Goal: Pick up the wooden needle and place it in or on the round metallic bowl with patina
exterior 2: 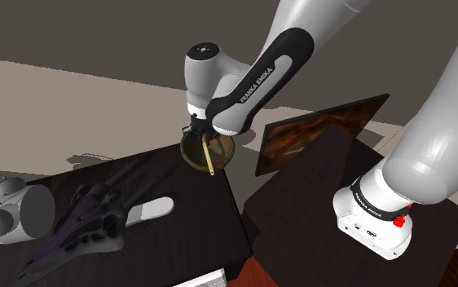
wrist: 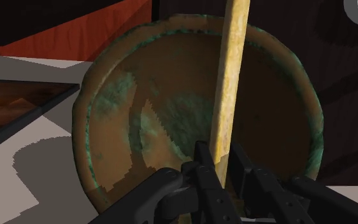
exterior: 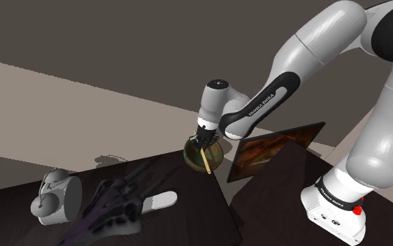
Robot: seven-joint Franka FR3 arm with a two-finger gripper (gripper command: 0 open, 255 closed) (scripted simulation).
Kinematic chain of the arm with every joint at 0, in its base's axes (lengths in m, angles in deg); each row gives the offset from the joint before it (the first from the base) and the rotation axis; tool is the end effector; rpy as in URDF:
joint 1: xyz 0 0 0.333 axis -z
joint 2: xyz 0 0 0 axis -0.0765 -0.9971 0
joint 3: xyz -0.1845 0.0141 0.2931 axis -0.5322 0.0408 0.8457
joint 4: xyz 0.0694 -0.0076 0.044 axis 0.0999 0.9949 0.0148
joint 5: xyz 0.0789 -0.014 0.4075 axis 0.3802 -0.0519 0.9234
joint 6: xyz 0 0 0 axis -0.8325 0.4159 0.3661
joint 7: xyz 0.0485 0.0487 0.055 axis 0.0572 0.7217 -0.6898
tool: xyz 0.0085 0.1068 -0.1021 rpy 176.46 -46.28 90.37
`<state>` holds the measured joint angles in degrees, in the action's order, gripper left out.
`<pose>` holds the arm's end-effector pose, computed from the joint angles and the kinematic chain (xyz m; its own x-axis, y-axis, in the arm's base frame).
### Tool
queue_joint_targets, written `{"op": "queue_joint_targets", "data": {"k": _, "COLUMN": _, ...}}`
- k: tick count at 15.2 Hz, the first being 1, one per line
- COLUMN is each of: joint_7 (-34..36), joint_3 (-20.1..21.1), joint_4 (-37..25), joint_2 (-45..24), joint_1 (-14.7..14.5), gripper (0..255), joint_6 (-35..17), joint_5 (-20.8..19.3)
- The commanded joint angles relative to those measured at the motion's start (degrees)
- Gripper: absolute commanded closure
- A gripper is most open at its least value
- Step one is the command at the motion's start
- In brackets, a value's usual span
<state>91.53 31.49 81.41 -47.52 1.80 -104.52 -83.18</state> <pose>0.4862 0.2267 0.2027 0.9128 -0.4071 0.0333 -0.4034 -0.9112 -0.0837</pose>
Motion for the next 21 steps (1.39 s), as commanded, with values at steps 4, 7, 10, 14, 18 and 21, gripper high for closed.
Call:
{"op": "queue_joint_targets", "data": {"k": 4, "joint_7": 0.1, "joint_3": -0.3, "joint_4": 0.3, "joint_2": -0.2, "joint_1": 0.2, "gripper": 255, "joint_6": -0.2, "joint_5": -0.2}}
{"op": "queue_joint_targets", "data": {"k": 7, "joint_7": -0.1, "joint_3": -0.2, "joint_4": 0.4, "joint_2": 0.0, "joint_1": 0.3, "gripper": 0, "joint_6": -0.2, "joint_5": 0.0}}
{"op": "queue_joint_targets", "data": {"k": 10, "joint_7": 0.0, "joint_3": -0.2, "joint_4": 0.5, "joint_2": 0.0, "joint_1": 0.3, "gripper": 0, "joint_6": -0.3, "joint_5": -0.1}}
{"op": "queue_joint_targets", "data": {"k": 14, "joint_7": -3.1, "joint_3": 2.3, "joint_4": 0.7, "joint_2": 4.0, "joint_1": 2.3, "gripper": 0, "joint_6": 3.0, "joint_5": 4.3}}
{"op": "queue_joint_targets", "data": {"k": 18, "joint_7": -5.9, "joint_3": 4.0, "joint_4": 0.8, "joint_2": 7.7, "joint_1": 3.5, "gripper": 0, "joint_6": 6.1, "joint_5": 8.3}}
{"op": "queue_joint_targets", "data": {"k": 21, "joint_7": -5.9, "joint_3": 4.0, "joint_4": 0.8, "joint_2": 7.7, "joint_1": 3.5, "gripper": 0, "joint_6": 6.1, "joint_5": 8.3}}
